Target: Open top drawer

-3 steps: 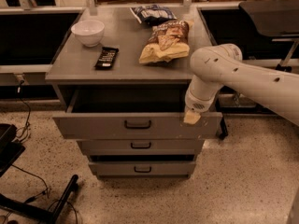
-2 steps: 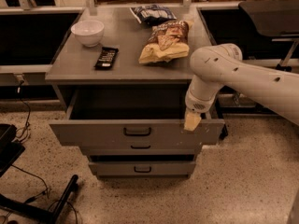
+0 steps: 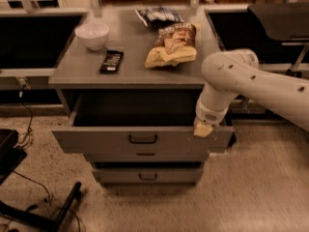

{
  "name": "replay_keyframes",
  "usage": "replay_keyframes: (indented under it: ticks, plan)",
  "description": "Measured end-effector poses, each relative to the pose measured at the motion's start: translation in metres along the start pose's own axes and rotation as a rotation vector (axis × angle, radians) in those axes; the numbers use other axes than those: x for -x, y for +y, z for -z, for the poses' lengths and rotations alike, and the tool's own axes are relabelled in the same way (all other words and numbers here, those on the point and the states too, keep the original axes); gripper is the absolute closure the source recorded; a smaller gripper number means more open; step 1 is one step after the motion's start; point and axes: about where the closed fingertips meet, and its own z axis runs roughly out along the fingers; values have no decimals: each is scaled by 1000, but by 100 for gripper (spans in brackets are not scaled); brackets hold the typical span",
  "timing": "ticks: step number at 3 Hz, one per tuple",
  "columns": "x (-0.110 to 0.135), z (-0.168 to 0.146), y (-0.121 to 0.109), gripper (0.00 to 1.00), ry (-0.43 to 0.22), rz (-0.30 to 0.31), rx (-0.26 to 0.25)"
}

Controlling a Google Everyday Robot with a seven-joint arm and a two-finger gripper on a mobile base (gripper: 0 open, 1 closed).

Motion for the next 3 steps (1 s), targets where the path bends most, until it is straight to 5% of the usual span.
replay_keyframes:
  ticks: [1, 3]
  plan:
    - [0, 0, 0, 100, 0, 0, 0]
    - [-20, 13, 39, 100, 26, -28, 52]
